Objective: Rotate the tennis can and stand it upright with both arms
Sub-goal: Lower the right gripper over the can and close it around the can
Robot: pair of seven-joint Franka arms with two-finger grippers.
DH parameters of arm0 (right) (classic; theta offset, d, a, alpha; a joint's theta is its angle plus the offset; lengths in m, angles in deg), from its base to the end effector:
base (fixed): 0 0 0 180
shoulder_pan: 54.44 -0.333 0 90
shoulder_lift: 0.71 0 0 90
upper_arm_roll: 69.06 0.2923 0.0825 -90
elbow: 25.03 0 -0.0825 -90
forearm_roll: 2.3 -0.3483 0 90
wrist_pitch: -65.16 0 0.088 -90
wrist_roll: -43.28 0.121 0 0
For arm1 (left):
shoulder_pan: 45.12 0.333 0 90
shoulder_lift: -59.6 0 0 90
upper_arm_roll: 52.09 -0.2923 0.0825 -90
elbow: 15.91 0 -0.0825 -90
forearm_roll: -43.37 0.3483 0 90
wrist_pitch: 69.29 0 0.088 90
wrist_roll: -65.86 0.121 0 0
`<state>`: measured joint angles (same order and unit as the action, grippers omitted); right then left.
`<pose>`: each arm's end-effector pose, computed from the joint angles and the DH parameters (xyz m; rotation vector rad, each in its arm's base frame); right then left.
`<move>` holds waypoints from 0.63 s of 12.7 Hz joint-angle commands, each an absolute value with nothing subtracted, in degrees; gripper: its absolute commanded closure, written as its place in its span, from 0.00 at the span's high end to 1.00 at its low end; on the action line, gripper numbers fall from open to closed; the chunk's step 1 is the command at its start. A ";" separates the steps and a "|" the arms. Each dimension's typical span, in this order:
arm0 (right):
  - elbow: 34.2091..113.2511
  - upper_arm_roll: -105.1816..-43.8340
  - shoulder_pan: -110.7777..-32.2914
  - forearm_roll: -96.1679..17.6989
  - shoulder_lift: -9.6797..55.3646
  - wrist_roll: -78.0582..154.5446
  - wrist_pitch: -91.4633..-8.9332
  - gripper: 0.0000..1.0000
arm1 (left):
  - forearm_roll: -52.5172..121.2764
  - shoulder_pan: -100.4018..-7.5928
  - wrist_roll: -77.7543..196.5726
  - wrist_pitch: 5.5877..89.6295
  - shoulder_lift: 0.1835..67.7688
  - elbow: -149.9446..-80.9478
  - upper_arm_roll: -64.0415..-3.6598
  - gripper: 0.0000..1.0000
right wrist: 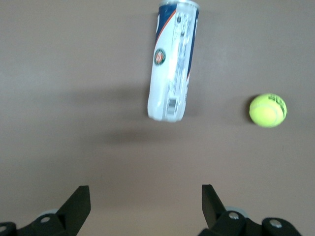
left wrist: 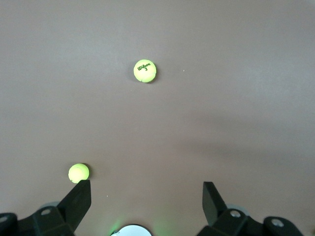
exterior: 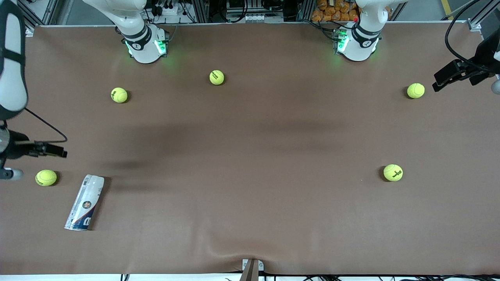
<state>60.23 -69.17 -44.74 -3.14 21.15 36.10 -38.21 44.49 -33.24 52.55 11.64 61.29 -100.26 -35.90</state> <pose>0.6136 -0.1045 0.4234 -3.1162 0.0774 0.0978 0.4920 -0.0369 0.6298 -3.0993 -0.2486 0.0416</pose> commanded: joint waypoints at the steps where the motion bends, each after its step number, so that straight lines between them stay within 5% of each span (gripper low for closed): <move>1: 58.91 -68.53 -43.19 -3.71 23.63 36.59 -44.06 1.00 | 44.25 -33.26 53.03 10.34 61.53 -99.85 -35.65 1.00; 5: 57.69 -68.62 -44.24 -2.39 27.75 46.76 -51.38 1.00 | 44.60 -33.26 53.20 10.43 62.32 -99.50 -35.65 1.00; 8: 48.48 -68.79 -44.15 -1.95 36.79 48.37 -51.91 1.00 | 43.81 -33.26 53.20 10.43 62.15 -99.84 -35.56 1.00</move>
<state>56.90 -69.05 -44.43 -2.91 29.49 46.13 -52.46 44.49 -33.33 52.57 11.32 61.65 -99.92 -35.71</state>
